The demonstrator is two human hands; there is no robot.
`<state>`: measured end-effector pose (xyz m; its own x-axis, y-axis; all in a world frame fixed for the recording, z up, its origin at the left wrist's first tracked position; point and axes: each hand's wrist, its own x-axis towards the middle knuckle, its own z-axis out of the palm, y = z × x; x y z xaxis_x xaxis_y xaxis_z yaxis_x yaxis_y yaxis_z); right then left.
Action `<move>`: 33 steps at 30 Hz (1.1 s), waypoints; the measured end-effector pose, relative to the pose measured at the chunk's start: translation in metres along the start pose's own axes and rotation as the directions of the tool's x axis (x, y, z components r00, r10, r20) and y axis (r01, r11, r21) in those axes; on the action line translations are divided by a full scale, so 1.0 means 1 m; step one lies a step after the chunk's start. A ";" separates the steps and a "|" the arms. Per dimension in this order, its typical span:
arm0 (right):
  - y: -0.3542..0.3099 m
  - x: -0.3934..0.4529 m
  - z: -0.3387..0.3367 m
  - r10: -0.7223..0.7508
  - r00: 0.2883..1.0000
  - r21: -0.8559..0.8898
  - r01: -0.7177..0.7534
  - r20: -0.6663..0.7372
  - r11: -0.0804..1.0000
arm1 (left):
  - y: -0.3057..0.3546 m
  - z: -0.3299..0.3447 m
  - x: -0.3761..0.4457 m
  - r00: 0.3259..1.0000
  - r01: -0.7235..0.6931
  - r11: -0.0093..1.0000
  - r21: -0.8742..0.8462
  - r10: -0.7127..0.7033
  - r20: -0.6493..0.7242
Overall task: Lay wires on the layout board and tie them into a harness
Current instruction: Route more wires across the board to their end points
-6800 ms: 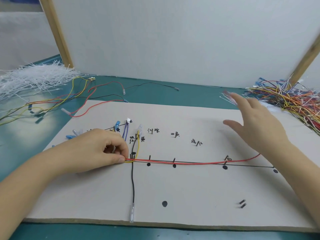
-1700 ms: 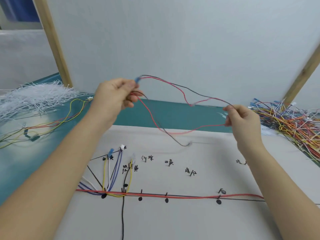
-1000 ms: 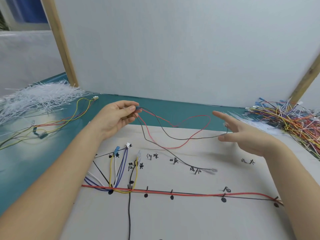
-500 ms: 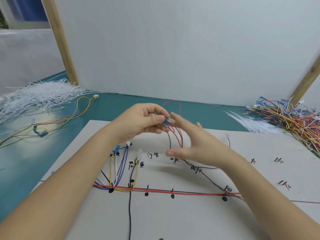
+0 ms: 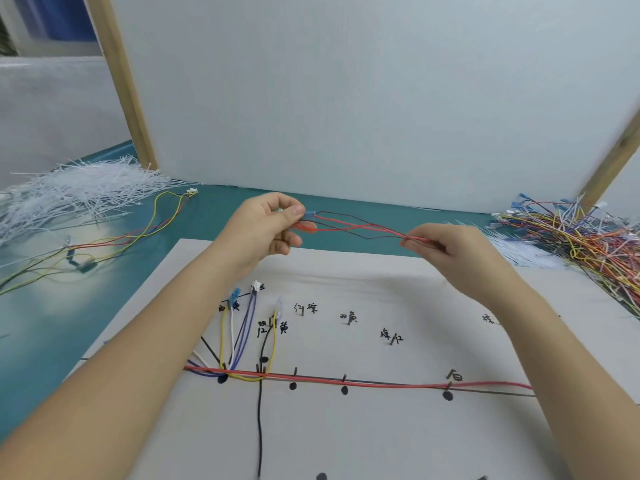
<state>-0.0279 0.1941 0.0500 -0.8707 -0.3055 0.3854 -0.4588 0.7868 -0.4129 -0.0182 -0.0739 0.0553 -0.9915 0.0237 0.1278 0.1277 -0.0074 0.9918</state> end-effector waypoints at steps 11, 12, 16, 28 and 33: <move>-0.025 -0.009 0.011 -0.071 0.942 0.284 -0.026 0.327 0.959 | -0.007 0.013 -0.006 0.978 0.076 0.996 -0.041 -0.067 0.196; -0.032 -0.008 0.015 -0.085 0.962 0.283 0.009 0.259 0.959 | -0.006 0.016 -0.008 0.974 0.069 0.997 -0.031 -0.060 0.217; -0.046 -0.009 0.031 -0.158 0.983 0.263 0.128 0.094 0.956 | -0.003 0.026 -0.013 0.965 0.004 1.000 -0.022 0.002 0.262; -0.046 -0.008 0.017 -0.075 0.994 0.569 0.014 0.084 0.822 | 0.002 0.033 -0.017 0.962 -0.034 0.991 -0.128 0.067 0.265; -0.047 -0.012 0.014 -0.101 0.985 0.564 0.006 0.137 0.825 | 0.000 0.033 -0.016 0.968 -0.125 0.990 -0.064 0.136 0.213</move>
<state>0.0015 0.1533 0.0539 -0.8359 -0.4543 0.3082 -0.4839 0.3448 -0.8043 -0.0013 -0.0411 0.0532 -0.9368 0.2351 0.2590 0.2483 -0.0743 0.9658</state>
